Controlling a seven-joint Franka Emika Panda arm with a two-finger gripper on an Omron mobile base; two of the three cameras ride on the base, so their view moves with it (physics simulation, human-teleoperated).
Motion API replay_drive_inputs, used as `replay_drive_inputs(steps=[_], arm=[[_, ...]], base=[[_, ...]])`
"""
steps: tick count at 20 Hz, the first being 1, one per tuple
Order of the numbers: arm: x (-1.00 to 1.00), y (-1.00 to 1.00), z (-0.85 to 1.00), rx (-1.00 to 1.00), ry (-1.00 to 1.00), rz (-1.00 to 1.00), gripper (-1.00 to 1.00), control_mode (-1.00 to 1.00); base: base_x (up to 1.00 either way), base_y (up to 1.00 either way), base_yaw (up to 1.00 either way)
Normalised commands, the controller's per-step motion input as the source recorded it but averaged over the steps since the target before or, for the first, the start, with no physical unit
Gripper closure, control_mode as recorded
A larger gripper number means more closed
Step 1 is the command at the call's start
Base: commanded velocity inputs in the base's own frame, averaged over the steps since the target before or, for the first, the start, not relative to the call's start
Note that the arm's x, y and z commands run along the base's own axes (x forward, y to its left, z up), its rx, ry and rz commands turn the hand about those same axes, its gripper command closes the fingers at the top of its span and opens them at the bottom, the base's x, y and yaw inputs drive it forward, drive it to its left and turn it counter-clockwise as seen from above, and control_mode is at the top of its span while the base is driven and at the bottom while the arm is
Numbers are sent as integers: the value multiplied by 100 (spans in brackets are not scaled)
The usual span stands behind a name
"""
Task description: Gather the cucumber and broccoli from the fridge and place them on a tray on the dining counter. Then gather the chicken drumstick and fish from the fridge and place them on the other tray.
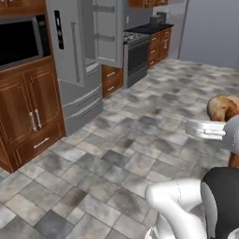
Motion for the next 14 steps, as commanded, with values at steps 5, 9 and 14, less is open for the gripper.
replay_drive_inputs(steps=[5,9,14], arm=[[0,0,0,0,0,0,100,100],[0,0,0,0,0,0,100,100],[0,0,0,0,0,0,100,100]], base=[[-99,-32,-19],[-87,-83,-21],[-84,-90,-21]])
